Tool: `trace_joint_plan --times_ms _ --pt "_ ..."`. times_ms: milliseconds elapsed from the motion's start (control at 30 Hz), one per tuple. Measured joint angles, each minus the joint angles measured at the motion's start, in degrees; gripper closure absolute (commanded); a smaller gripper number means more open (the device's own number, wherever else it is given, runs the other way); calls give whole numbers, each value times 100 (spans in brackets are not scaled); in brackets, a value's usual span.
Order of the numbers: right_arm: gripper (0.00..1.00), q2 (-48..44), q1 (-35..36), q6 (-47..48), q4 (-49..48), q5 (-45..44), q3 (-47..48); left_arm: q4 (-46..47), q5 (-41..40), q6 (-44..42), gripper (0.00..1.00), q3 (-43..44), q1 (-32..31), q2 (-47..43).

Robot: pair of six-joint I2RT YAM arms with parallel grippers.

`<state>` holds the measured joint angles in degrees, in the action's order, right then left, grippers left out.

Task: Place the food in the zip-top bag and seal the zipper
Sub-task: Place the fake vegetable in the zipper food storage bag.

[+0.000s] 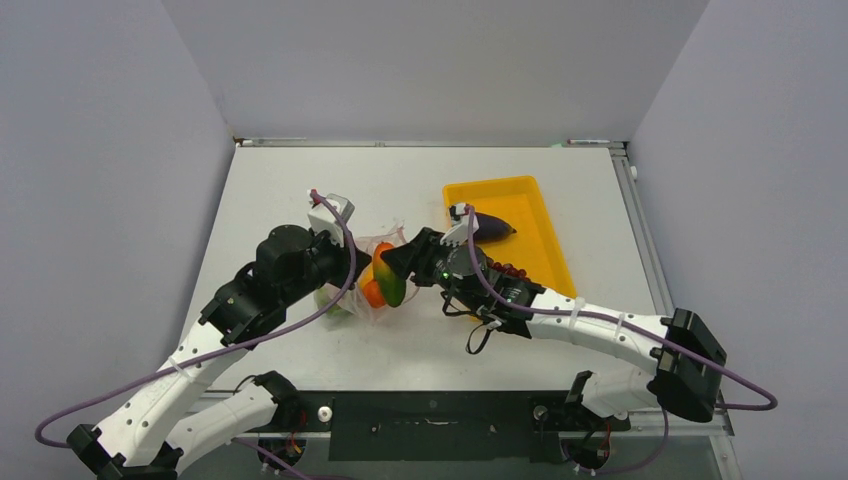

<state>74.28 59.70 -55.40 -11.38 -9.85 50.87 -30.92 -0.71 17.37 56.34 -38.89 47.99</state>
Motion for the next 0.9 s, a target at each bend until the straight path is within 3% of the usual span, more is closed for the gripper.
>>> trace_joint_plan --times_ms 400,500,600,667,900 --pt "92 966 221 -553 -57 -748 437 74 238 2 100 -70 24 -48" --pt "78 1115 227 -719 -72 -863 573 76 256 0 100 -70 28 -48" --pt "55 1246 227 -863 -138 -962 654 76 269 0 100 -70 33 -48" --pt "45 1331 229 -911 -164 -990 686 76 267 0 100 -70 37 -48" --pt "29 1478 251 -957 -199 -1014 702 85 258 -2 100 -70 37 -55"
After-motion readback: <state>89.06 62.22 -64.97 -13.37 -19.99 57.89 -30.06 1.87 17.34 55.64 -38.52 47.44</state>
